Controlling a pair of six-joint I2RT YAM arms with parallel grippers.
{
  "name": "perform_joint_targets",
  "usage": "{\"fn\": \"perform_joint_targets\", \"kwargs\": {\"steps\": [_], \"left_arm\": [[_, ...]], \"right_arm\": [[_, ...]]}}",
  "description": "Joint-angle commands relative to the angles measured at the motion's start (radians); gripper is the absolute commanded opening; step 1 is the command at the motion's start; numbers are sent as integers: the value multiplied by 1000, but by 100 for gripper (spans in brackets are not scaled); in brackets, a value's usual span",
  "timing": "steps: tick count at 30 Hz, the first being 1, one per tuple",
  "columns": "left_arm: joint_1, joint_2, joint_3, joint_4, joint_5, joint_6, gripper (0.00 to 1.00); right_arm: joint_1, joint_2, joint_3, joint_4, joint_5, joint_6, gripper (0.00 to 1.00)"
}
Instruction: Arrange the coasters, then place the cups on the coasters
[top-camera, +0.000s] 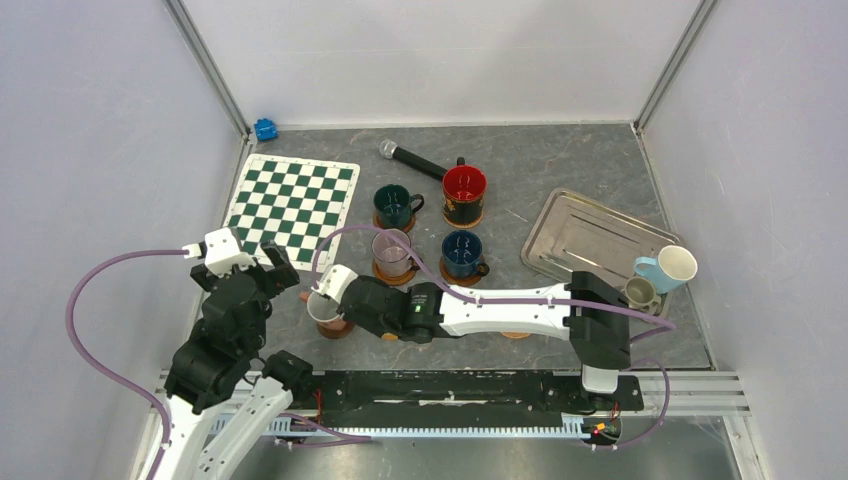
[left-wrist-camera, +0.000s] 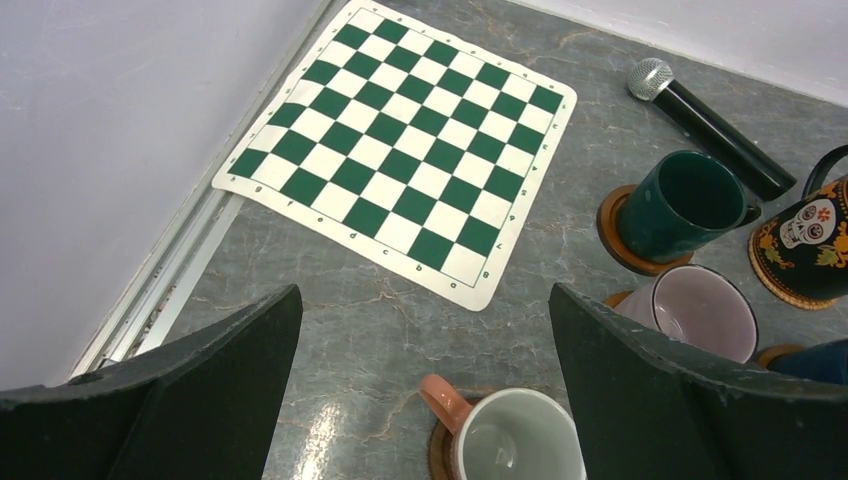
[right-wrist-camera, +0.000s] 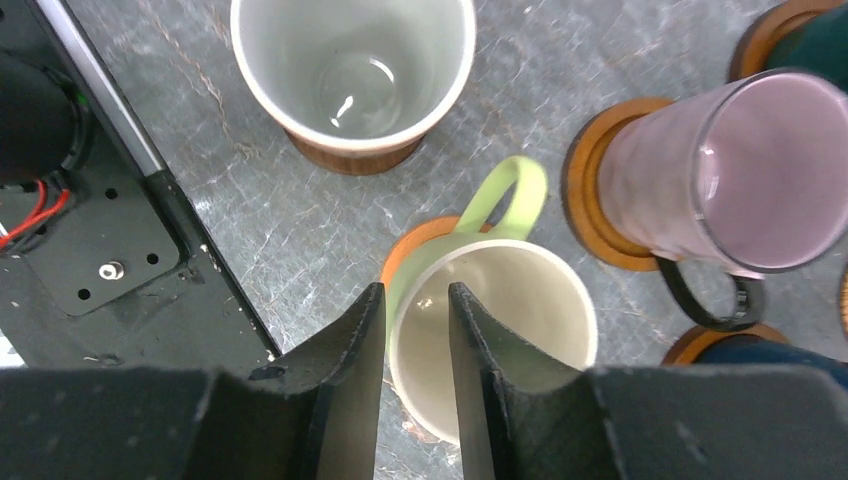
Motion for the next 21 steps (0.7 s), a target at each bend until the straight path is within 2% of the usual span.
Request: {"fn": "perform_joint_targets", "kwargs": {"steps": [1, 5, 11, 21], "left_arm": [[-1, -7, -6, 48, 48, -3, 100], [0, 0, -7, 69, 112, 16, 100], [0, 70, 17, 81, 264, 61, 100], [0, 177, -1, 97, 421, 67, 100]], "right_arm": [[-22, -114, 90, -53, 55, -19, 32], [-108, -212, 60, -71, 41, 8, 32], [-282, -350, -54, -114, 139, 75, 29], [-531, -549, -397, -183, 227, 326, 27]]}}
